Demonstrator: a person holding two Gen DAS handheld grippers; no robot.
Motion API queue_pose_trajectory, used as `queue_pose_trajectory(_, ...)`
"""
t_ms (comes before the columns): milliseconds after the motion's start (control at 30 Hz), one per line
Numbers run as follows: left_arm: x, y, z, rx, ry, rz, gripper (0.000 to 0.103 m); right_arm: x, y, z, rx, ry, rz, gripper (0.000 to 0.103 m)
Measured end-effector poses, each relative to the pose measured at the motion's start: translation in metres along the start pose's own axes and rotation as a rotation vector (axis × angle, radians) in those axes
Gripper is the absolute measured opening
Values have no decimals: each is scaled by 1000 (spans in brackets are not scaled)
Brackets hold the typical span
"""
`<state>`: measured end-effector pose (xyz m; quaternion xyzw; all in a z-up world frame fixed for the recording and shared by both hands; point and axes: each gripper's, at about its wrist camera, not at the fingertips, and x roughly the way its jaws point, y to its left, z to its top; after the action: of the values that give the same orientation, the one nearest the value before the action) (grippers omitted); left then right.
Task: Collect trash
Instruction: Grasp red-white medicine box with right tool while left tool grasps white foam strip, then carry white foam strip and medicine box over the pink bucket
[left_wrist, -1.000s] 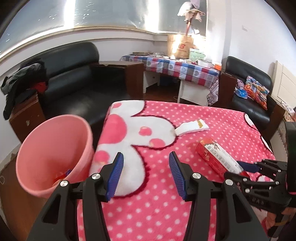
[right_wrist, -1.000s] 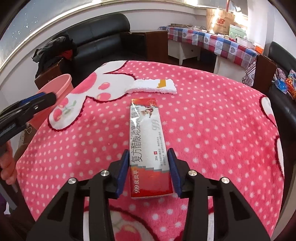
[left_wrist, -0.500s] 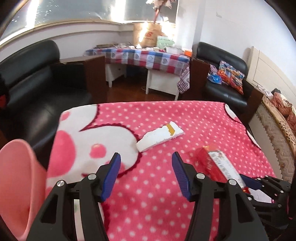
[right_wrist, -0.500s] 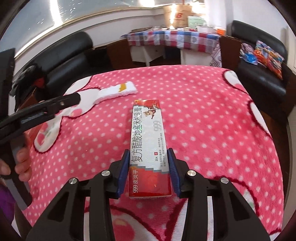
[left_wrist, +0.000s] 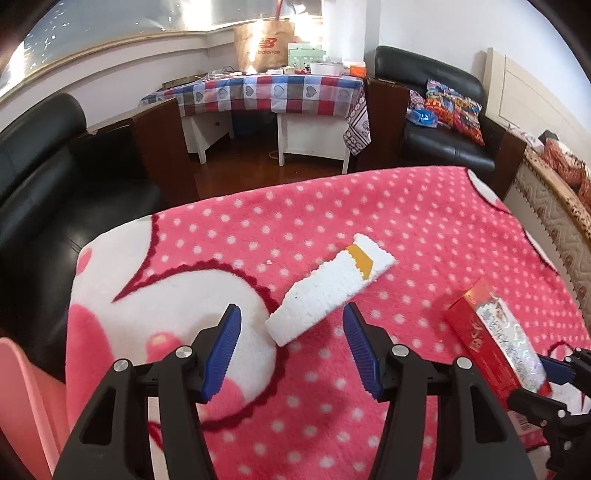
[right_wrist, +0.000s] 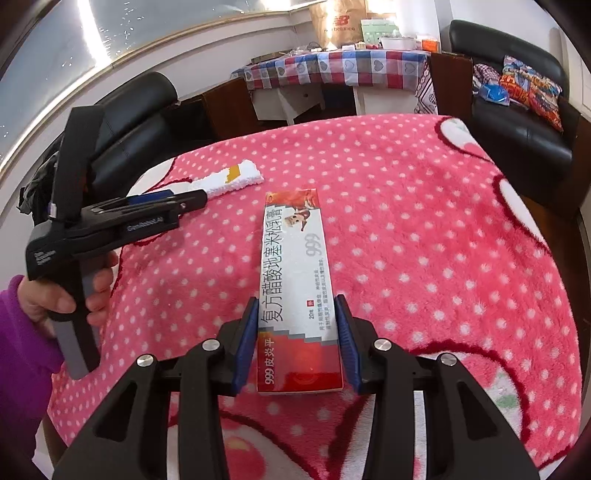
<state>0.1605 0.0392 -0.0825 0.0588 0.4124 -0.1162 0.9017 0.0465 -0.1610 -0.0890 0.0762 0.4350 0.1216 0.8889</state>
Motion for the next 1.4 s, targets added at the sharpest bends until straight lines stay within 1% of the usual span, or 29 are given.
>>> queue_pose_trajectory(67, 4, -1, 0, 6, 10, -2, 53, 0, 0, 0, -1, 0, -1, 41)
queue_pose_trajectory(133, 6, -3, 0, 16, 14, -9, 41, 0, 0, 0, 1, 1, 1, 41)
queue_pose_trajectory(200, 6, -5, 0, 23, 9, -5, 37, 0, 0, 0, 0, 1, 0, 41)
queue_pose_trajectory(233, 4, -6, -1, 28, 7, -4, 31, 0, 0, 0, 1, 1, 0, 41)
queue_pose_trajectory(267, 4, -6, -2, 30, 6, -2, 29, 0, 0, 0, 1, 2, 1, 41)
queue_pose_trajectory(400, -5, -9, -6, 23, -8, 9, 28, 1, -1, 0, 4, 3, 5, 41)
queue_pose_trajectory(500, -17, -9, -11, -5, -20, 10, 27, 1, -1, 0, 3, 4, 4, 41)
queue_pose_trajectory(567, -30, -10, -16, -30, -26, 9, 27, 1, -1, 0, 4, 3, 5, 41)
queue_pose_trajectory(700, -56, -12, -26, -61, -35, 30, 27, 1, -1, 0, 4, 4, 5, 41)
queue_pose_trajectory(900, -101, -13, -42, -120, -64, 80, 27, 1, -1, 0, 3, 3, 3, 41)
queue_pose_trajectory(1000, -124, -11, -55, -167, -85, 103, 27, 1, 1, 0, -3, 3, -3, 41)
queue_pose_trajectory(1167, -150, -13, -74, -196, -122, 190, 27, 1, 5, 0, -24, 3, -20, 41)
queue_pose_trajectory(1267, -165, -10, -86, -231, -139, 225, 27, -1, 9, 0, -41, -3, -29, 41)
queue_pose_trajectory(1400, -179, -5, -102, -266, -145, 263, 27, -8, 20, -3, -70, -38, -20, 41)
